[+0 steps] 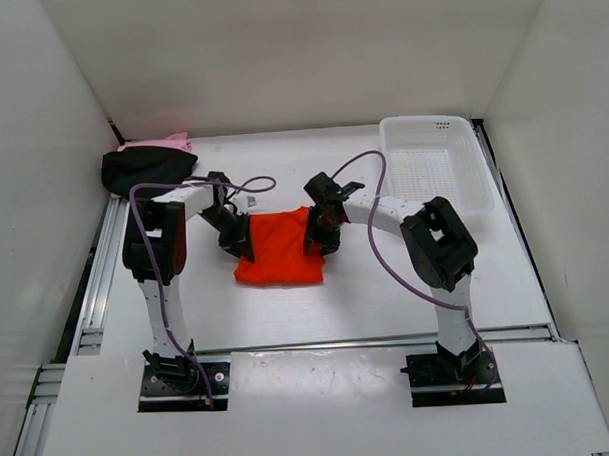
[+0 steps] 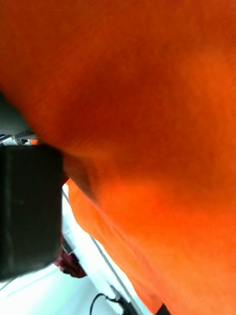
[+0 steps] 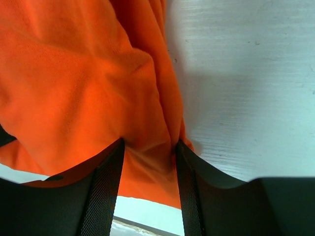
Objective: Fold and stack the t-shirts
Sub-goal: Put the neatly folded tshirt into the corner of the board with the left arm
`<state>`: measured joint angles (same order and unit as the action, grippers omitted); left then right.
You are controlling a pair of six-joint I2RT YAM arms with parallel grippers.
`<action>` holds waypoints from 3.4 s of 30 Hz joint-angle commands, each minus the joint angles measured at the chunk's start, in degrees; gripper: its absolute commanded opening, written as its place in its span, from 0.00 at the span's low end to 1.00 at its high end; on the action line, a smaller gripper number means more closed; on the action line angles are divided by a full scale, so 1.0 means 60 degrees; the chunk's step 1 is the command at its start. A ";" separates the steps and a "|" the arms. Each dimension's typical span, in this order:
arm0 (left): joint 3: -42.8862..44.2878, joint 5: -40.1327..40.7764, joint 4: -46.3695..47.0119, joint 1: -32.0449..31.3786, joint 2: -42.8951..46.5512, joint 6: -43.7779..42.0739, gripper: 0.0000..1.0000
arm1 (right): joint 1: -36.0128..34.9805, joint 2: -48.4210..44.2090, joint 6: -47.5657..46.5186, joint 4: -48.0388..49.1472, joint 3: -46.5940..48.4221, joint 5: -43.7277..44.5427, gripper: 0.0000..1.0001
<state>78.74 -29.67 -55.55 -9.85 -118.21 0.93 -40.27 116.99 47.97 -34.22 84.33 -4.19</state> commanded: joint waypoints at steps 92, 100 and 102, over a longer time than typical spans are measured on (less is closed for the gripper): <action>-0.1159 0.8355 -0.0792 -0.0118 0.7175 -0.0155 1.00 | -0.0349 -0.5843 -0.0686 -0.3116 -0.2057 0.3554 0.62; -0.4010 0.8110 -0.1317 0.0206 1.0500 -0.0155 1.00 | -0.0554 -0.9036 0.0163 -0.3116 -0.4225 0.3729 0.68; -0.4478 0.8007 -0.1697 0.0206 1.1114 -0.0155 1.00 | -0.0554 -0.9825 0.0340 -0.3116 -0.4823 0.3730 0.68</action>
<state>53.91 19.81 -63.35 -8.64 -56.58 -0.12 -43.53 63.42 46.81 -52.49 58.39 16.43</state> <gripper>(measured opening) 0.994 0.679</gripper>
